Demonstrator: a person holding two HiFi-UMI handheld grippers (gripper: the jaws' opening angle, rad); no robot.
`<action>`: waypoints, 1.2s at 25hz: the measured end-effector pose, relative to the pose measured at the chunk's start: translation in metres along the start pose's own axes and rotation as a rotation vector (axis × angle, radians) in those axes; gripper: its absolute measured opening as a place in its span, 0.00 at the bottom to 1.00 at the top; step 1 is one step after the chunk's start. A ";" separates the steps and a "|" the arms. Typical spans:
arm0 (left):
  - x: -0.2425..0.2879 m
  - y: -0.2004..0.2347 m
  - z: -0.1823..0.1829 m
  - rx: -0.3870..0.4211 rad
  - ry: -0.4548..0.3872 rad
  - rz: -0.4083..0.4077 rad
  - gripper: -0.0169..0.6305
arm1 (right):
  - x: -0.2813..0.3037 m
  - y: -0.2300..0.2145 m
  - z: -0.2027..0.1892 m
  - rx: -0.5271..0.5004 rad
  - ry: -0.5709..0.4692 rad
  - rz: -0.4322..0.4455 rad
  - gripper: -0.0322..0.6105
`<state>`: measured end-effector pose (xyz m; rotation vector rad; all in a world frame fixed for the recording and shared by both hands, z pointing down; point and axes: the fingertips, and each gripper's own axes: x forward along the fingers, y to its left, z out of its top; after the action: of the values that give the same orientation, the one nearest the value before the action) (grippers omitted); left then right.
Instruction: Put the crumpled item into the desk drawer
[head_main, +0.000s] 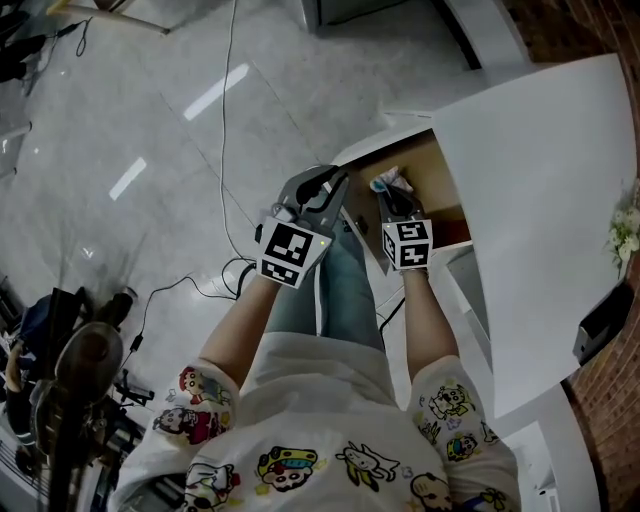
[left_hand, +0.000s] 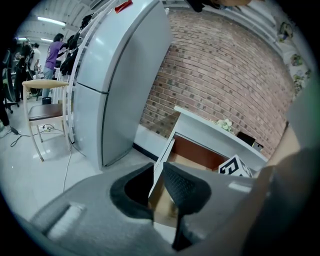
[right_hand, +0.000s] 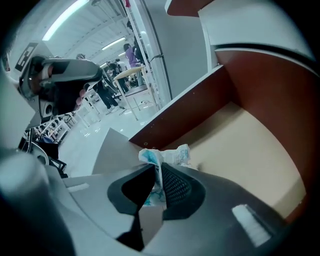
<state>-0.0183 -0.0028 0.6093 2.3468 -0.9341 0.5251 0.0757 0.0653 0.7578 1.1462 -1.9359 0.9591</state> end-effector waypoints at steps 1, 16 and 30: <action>0.001 0.000 -0.002 -0.002 0.001 0.000 0.11 | 0.002 -0.001 -0.002 -0.001 0.005 -0.002 0.13; 0.018 0.002 -0.029 -0.009 0.045 -0.008 0.11 | 0.025 -0.014 -0.033 0.006 0.109 -0.033 0.14; 0.017 0.006 -0.036 -0.014 0.050 -0.010 0.11 | 0.033 -0.008 -0.052 0.074 0.181 0.003 0.26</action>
<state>-0.0165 0.0073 0.6477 2.3143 -0.9001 0.5690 0.0796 0.0930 0.8128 1.0587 -1.7719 1.1046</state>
